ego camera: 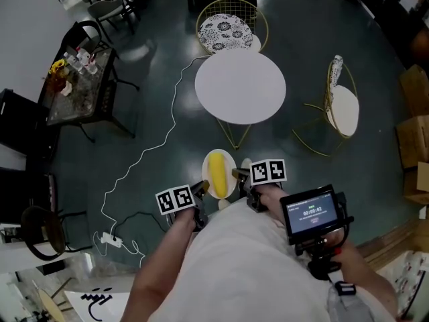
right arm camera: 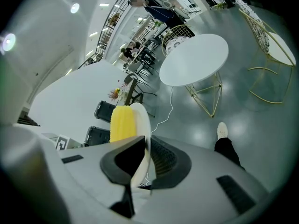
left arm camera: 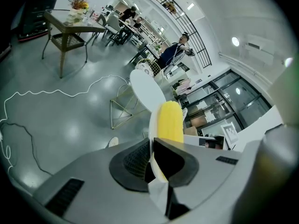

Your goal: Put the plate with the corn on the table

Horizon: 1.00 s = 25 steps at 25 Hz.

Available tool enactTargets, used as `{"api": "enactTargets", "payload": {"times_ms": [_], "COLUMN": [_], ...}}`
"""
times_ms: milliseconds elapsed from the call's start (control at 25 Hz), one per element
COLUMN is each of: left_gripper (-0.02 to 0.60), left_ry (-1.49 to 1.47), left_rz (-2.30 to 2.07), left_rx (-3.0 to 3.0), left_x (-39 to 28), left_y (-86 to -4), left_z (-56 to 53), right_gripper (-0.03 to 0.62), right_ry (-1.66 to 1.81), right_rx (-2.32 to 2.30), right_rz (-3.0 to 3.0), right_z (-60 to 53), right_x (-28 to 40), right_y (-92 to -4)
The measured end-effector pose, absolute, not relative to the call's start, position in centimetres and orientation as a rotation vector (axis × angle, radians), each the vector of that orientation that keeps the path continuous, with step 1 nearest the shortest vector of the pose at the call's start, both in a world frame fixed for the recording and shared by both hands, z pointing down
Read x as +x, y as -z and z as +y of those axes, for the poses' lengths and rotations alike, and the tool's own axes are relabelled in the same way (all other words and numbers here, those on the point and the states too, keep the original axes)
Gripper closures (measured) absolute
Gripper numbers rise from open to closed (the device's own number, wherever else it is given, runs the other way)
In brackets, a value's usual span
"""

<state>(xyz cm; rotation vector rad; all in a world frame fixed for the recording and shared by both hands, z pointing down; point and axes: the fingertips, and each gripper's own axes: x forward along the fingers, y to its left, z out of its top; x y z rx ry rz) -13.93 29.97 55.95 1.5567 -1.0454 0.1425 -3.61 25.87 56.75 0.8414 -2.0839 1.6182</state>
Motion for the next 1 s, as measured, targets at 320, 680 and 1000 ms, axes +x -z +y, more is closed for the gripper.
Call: {"api": "enactTargets", "payload": {"times_ms": [320, 680, 1000], "left_gripper": [0.548, 0.548, 0.548], "left_ry": [-0.138, -0.139, -0.132], "left_rz": [-1.044, -1.043, -1.038], "left_rx": [1.557, 1.558, 1.564], "left_x": [-14.1, -14.2, -15.2], "left_y": [-55.9, -55.9, -56.0], "left_z": [29.9, 29.7, 28.7], "right_gripper": [0.548, 0.548, 0.548], "right_ry": [-1.62, -1.623, -1.611], "right_rx": [0.843, 0.846, 0.853], "right_rz": [-2.087, -2.088, -2.096], "right_z": [25.8, 25.7, 24.7], "right_x": [-3.8, -3.8, -4.7], "right_y": [-56.6, -56.6, -56.4]}}
